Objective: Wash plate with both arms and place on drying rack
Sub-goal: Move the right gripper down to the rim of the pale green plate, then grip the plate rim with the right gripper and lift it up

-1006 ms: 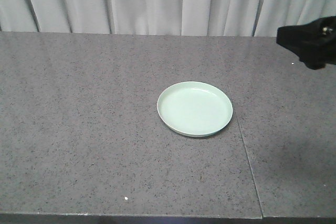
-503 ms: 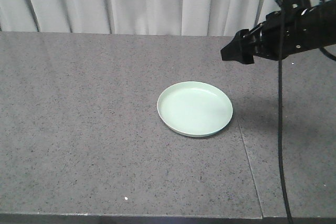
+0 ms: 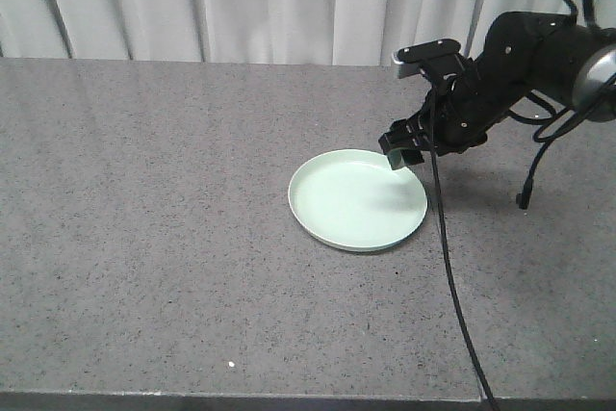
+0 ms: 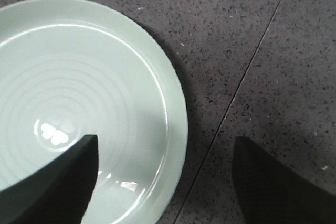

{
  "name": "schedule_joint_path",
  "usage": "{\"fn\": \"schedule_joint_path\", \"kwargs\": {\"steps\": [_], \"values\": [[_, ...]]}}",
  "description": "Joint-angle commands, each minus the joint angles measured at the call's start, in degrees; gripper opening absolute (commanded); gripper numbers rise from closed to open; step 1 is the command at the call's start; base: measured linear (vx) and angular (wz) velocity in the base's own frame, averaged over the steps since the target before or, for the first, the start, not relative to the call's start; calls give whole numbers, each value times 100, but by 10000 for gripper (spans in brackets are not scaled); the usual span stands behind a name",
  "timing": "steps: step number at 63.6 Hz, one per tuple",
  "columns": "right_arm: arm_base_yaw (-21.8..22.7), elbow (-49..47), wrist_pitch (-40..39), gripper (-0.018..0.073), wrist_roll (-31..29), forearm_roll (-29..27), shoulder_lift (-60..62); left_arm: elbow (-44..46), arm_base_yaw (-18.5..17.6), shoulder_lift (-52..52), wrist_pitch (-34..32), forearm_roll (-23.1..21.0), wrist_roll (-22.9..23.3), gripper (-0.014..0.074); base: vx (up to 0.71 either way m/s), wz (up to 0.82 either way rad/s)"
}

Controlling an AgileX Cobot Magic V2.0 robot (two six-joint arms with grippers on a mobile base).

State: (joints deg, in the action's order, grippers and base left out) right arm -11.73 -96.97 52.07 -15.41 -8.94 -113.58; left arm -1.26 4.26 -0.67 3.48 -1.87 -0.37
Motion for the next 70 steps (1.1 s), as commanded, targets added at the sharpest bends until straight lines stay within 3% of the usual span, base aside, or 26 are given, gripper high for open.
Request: {"fn": "schedule_joint_path", "kwargs": {"steps": [1, 19, 27, 37, 48, 70], "values": [[-14, -276, -136, 519, 72, 78, 94, 121, -4, -80, -427, -16, 37, -6, 0, 0], [-14, -278, -1, 513, 124, 119, -310, 121, -4, -80, -427, -16, 37, -6, 0, 0], [-14, -278, 107, 462, 143, 179, -363, 121, -4, -80, -427, -16, 37, -6, 0, 0], [-14, -278, 205, 271, 166, 292, -363, 121, -4, -80, -427, -16, 37, -6, 0, 0], [-14, -278, 290, -17, 166, 357, -363, 121, -4, -80, -427, -16, 37, -6, 0, 0], [-4, -278, 119, -8, 168, 95, 103, 121, -4, -80, -427, -16, 37, -6, 0, 0]]}}
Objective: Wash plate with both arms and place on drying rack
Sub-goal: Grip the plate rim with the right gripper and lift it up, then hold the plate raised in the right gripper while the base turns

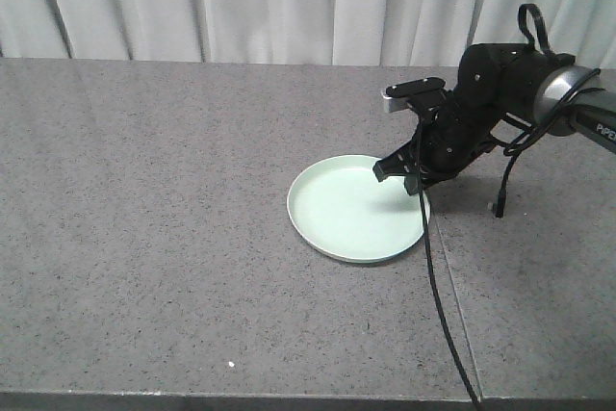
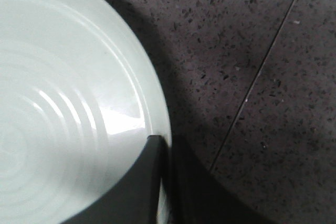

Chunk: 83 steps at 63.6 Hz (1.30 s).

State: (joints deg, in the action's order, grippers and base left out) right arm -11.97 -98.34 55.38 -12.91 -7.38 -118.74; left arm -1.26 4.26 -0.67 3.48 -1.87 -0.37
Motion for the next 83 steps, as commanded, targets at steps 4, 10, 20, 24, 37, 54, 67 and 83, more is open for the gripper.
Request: {"fn": "schedule_joint_path", "kwargs": {"steps": [4, 10, 20, 24, 37, 54, 67, 83], "values": [[19, -141, -288, -8, -81, -185, 861, 121, -4, -80, -427, -16, 37, -6, 0, 0], [19, -141, -349, -8, -87, -424, 1317, 121, -4, -80, -427, -16, 37, -6, 0, 0], [19, -135, -207, -8, -134, -707, 2174, 121, -4, -80, -427, -16, 37, -6, 0, 0], [19, -115, -175, -6, -153, -789, 2576, 121, -4, -80, -427, -16, 37, -6, 0, 0], [19, 604, -265, -4, -240, -1160, 4005, 121, -4, -80, -427, -16, 37, -6, 0, 0], [19, 3226, -983, -4, -73, -1345, 6444, 121, -4, -80, -427, -16, 37, -6, 0, 0], [19, 5362, -1503, -4, 294, -1345, 8509, 121, -4, -80, -427, -16, 37, -6, 0, 0], [19, 6816, -1792, -4, 924, -1171, 10611, 121, -4, -80, -427, -16, 37, -6, 0, 0]]}}
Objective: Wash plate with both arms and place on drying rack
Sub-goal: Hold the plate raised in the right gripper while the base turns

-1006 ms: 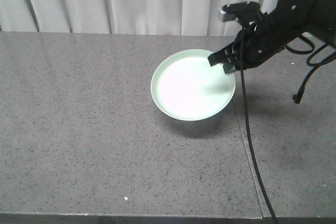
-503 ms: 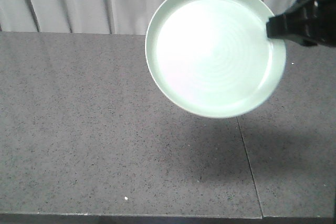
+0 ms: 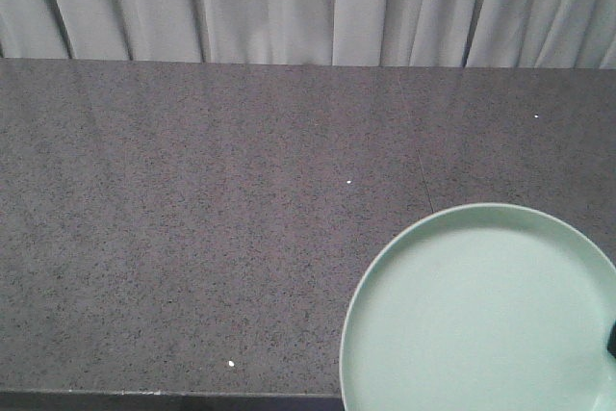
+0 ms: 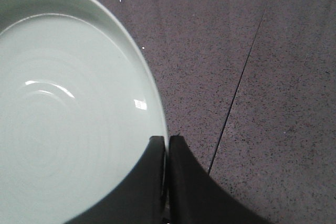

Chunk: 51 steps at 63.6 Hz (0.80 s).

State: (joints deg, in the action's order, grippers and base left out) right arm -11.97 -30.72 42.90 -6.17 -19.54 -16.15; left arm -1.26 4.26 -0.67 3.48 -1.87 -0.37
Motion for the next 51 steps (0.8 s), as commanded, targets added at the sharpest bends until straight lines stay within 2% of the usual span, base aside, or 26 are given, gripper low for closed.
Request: {"fn": "schedule_joint_path", "kwargs": {"steps": [1, 9, 17, 51], "values": [[19, 63, -513, -4, 293, 86, 386, 121, -4, -80, -427, -16, 37, -6, 0, 0], [19, 63, -462, -4, 383, 236, 412, 121, -4, -80, -427, -16, 37, -6, 0, 0], [19, 63, -714, -4, 376, 237, 407, 121, -4, -80, -427, -16, 37, -6, 0, 0], [19, 63, -714, -4, 376, 237, 407, 121, -4, -33, -427, -16, 37, -6, 0, 0]]}}
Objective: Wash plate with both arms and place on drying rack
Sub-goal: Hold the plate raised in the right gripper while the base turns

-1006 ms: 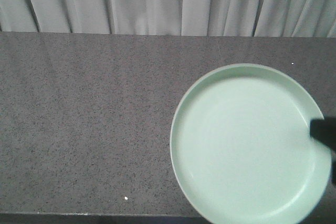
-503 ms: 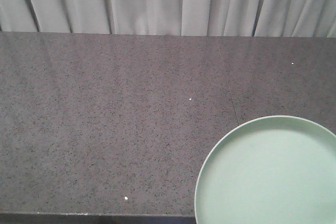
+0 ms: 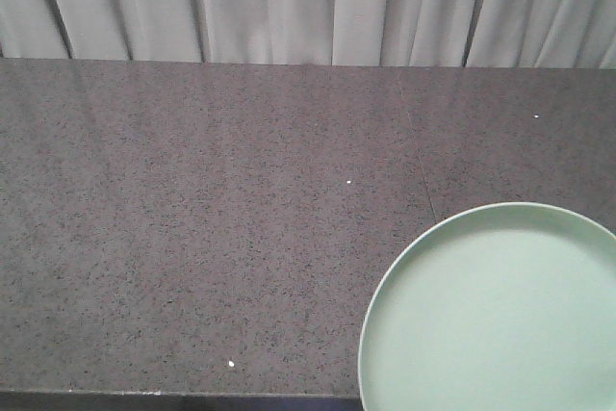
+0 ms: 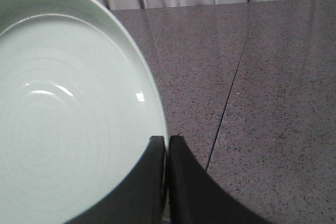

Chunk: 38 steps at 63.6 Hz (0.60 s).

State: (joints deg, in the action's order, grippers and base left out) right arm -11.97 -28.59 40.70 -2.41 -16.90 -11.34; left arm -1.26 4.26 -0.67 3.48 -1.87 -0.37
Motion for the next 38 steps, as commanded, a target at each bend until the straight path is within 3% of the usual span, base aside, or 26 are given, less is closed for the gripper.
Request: {"fn": "schedule_joint_path", "kwargs": {"steps": [1, 38], "values": [[19, -150, -495, -4, 0, -27, -74, 121, -4, -24, -427, -16, 37, -6, 0, 0], [19, -150, -490, -4, 0, -32, -74, 121, -4, -23, -400, -16, 37, -6, 0, 0]]}}
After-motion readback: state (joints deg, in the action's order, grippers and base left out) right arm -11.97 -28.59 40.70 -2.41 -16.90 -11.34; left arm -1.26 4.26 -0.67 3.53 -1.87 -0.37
